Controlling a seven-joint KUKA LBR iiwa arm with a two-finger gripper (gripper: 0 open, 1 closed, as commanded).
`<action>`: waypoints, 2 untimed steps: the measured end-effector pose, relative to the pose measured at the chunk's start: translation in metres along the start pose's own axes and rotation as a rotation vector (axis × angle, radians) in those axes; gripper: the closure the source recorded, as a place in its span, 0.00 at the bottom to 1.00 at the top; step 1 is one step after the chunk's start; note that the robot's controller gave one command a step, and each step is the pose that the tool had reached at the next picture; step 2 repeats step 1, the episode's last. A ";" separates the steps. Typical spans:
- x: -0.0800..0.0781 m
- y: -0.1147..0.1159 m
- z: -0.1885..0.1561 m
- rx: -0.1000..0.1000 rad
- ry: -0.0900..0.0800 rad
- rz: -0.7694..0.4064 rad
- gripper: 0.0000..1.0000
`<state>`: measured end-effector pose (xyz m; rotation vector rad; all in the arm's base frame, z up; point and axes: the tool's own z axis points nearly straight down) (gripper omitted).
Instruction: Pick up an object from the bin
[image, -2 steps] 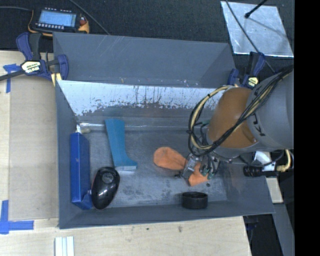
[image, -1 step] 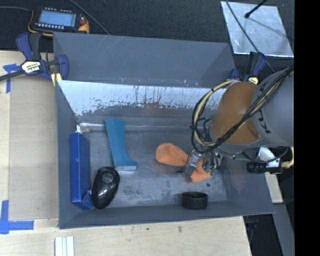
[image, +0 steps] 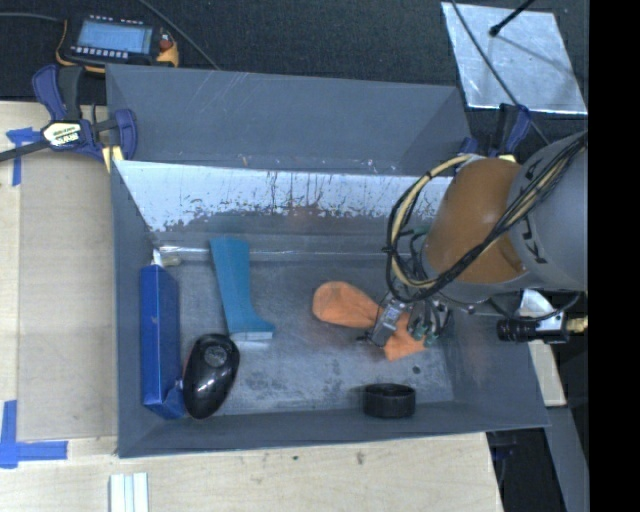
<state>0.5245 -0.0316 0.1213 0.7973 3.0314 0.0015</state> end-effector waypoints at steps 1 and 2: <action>0.000 0.000 -0.004 0.000 0.001 0.000 1.00; 0.000 0.000 -0.004 0.000 0.001 0.000 1.00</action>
Offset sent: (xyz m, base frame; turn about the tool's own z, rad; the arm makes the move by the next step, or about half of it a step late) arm 0.0000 -0.0001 0.0214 0.0000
